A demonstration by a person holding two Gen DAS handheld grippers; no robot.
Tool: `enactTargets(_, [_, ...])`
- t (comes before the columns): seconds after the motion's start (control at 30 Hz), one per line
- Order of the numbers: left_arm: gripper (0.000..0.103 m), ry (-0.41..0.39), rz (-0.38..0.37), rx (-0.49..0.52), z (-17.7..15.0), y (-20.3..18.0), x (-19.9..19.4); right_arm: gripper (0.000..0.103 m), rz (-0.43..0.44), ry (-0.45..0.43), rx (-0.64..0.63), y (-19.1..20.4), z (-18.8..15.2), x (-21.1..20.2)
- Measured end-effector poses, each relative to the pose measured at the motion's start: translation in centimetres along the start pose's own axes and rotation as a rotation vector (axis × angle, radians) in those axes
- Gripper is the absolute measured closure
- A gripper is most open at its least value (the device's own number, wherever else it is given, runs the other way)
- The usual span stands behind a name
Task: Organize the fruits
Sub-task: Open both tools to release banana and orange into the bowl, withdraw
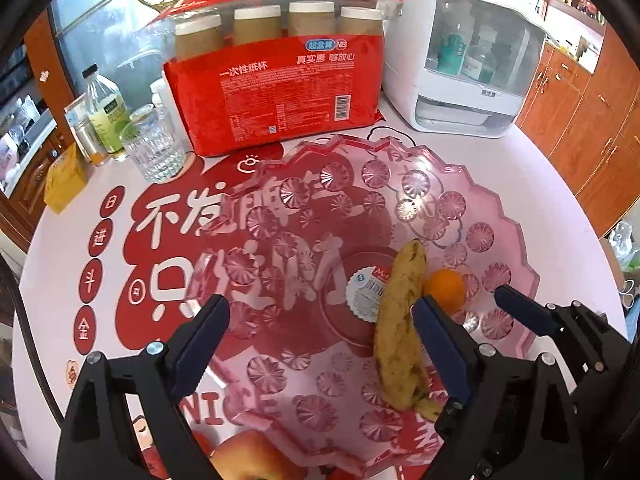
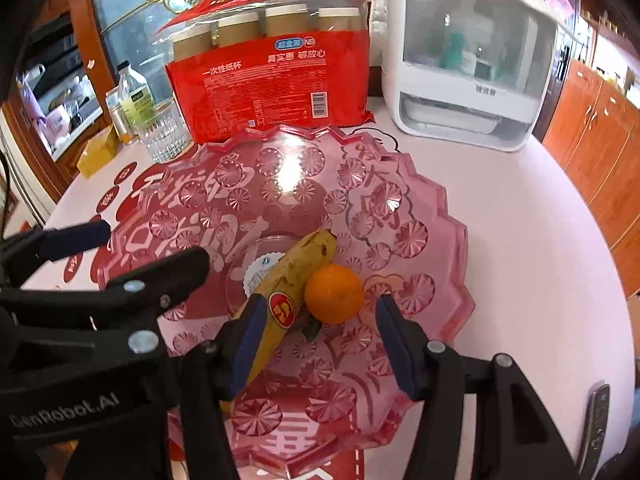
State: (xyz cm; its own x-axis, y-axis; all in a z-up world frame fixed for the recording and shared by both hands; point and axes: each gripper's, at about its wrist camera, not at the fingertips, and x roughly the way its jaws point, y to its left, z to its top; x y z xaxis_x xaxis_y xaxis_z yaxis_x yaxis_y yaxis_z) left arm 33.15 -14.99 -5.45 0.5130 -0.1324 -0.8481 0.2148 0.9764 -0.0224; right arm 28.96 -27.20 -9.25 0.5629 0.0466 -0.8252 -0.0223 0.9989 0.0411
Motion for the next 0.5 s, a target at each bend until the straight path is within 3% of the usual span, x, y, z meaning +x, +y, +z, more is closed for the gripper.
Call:
enactTargets(0.17, [0.011, 0.027, 0.002, 0.022, -0.6, 0.0, -0.7, 0.046, -0.009, 0.009, -0.003, 0.2, -0.2, -0.6])
enactTargets(0.5, [0.011, -0.034, 0.013, 0.032, -2.4, 0.2, -4.9, 0.046, -0.045, 0.017, -0.005, 0.7, -1.1, -3.6])
